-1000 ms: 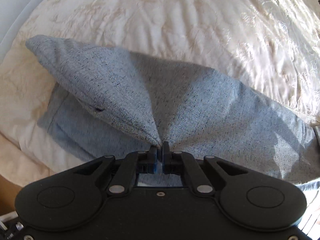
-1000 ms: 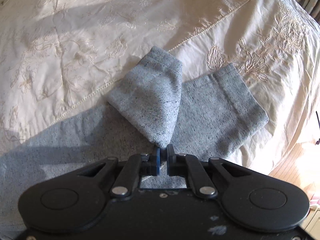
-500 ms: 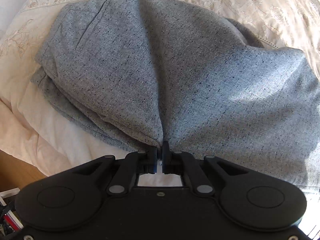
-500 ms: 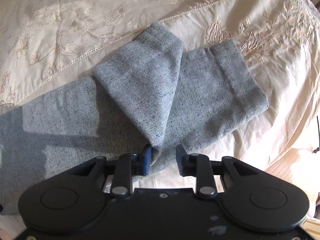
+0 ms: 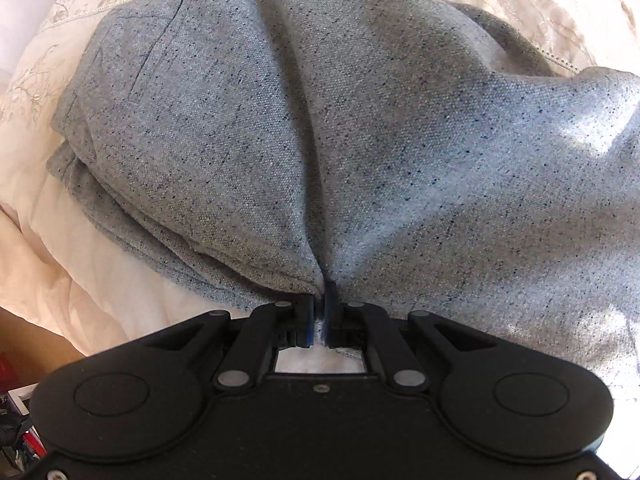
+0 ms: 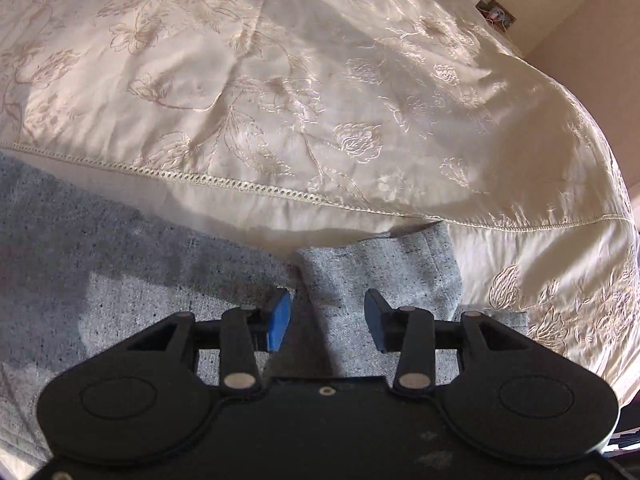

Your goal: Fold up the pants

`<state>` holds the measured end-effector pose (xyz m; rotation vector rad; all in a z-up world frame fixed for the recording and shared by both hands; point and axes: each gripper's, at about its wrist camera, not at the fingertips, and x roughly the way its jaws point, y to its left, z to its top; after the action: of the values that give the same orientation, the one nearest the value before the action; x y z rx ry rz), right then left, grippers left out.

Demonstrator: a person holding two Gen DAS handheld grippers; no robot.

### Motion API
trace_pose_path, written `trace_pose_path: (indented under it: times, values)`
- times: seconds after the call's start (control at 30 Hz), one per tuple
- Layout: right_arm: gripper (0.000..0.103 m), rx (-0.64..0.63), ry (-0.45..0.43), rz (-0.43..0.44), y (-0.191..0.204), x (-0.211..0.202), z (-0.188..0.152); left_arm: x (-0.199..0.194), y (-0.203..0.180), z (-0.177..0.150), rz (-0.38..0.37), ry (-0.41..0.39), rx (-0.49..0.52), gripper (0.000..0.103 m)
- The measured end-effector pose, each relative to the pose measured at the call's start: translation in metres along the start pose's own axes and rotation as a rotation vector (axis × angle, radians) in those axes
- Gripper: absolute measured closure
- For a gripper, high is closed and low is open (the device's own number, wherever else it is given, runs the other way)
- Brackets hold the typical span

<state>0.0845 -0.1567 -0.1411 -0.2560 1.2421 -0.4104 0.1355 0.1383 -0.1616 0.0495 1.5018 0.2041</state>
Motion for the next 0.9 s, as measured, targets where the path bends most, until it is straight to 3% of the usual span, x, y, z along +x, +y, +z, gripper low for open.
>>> trace_pose_path:
  times: [0.03,0.07,0.13,0.23,0.33,0.5,0.6,0.73,0.8,0.9]
  values:
    - [0.061,-0.012,0.0,-0.007,0.001,0.003,0.0,-0.003,-0.003,-0.001,0.0,0.0,-0.005,0.097]
    - [0.071,-0.024,0.005,-0.001,0.001,0.007,-0.002,-0.003,-0.004,-0.002,-0.001,-0.001,-0.008,0.097]
    - [0.1,-0.004,-0.002,0.005,-0.011,0.001,-0.005,-0.005,-0.005,-0.01,-0.004,-0.006,-0.007,0.097]
    - [0.098,0.127,-0.07,0.014,-0.054,-0.025,-0.015,-0.01,0.002,-0.017,-0.013,-0.011,-0.004,0.097]
    - [0.098,0.317,-0.059,-0.019,-0.11,-0.039,-0.04,-0.003,0.007,-0.015,-0.016,-0.019,-0.005,0.097]
    - [0.098,0.564,0.169,-0.036,-0.179,0.012,-0.106,-0.004,0.001,-0.021,0.013,-0.032,0.019,0.097]
    - [0.1,0.595,0.238,-0.005,-0.188,0.036,-0.125,-0.006,-0.004,-0.023,0.033,-0.038,0.029,0.097]
    - [0.1,0.536,0.187,-0.003,-0.184,0.031,-0.122,-0.013,-0.005,-0.029,0.042,-0.053,0.022,0.097]
    - [0.101,0.564,0.164,-0.004,-0.188,0.021,-0.125,-0.018,-0.003,-0.033,0.039,-0.064,0.011,0.097]
    - [0.103,0.588,0.168,-0.072,-0.199,0.013,-0.133,-0.028,0.0,-0.043,0.027,-0.085,-0.022,0.097]
